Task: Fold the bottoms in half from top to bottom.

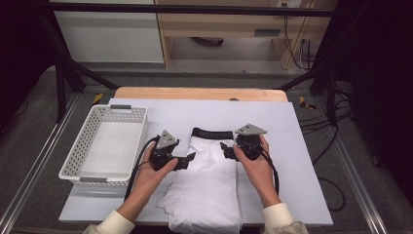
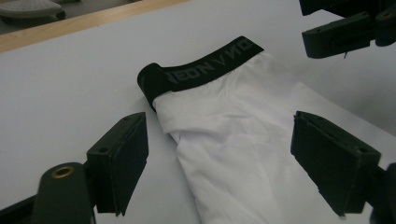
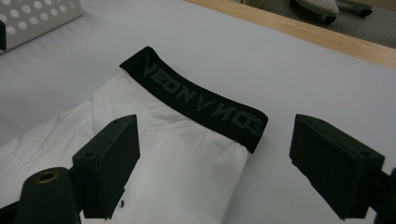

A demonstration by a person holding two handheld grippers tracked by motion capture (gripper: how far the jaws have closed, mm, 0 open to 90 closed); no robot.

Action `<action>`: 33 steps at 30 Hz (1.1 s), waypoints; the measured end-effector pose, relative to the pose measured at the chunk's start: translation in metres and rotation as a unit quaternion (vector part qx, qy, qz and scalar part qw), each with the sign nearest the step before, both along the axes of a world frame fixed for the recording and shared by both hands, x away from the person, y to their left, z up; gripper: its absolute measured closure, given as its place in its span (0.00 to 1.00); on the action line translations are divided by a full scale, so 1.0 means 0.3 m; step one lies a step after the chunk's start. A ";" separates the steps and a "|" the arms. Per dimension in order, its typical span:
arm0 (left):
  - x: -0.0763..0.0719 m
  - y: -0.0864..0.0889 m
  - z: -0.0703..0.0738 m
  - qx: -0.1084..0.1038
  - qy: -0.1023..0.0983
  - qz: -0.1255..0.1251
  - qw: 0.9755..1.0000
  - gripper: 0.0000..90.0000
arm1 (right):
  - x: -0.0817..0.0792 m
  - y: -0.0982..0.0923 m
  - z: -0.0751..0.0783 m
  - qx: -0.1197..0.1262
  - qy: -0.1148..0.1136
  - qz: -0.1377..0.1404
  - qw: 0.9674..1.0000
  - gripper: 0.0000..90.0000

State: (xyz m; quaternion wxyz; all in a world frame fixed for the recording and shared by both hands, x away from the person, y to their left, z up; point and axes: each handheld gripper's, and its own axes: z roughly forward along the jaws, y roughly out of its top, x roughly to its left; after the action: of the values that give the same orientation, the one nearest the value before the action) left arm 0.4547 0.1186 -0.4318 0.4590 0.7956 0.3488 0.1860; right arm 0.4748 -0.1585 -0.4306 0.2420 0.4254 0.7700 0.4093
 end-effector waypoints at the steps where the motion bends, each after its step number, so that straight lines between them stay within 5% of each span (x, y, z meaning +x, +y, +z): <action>1: 0.008 -0.006 -0.001 0.003 -0.002 0.002 1.000 0.22 | 0.009 0.000 -0.008 0.001 0.002 0.001 1.000 0.18; 14: 0.093 -0.019 -0.063 0.011 0.023 0.024 0.999 0.25 | 0.086 -0.018 -0.034 0.022 0.013 -0.017 1.000 0.22; 21: 0.125 -0.030 -0.071 0.032 0.032 0.025 0.999 0.26 | 0.090 -0.022 -0.054 0.023 0.037 -0.013 0.999 0.22; 33: 0.160 -0.026 -0.079 0.029 0.049 0.030 0.998 0.26 | 0.074 -0.046 -0.084 0.016 0.055 -0.026 0.998 0.22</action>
State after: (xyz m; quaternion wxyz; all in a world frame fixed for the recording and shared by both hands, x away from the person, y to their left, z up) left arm 0.5026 0.1110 -0.4555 0.4122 0.8058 0.3895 0.1705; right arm 0.4971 -0.1723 -0.4557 0.2030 0.4711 0.7643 0.3907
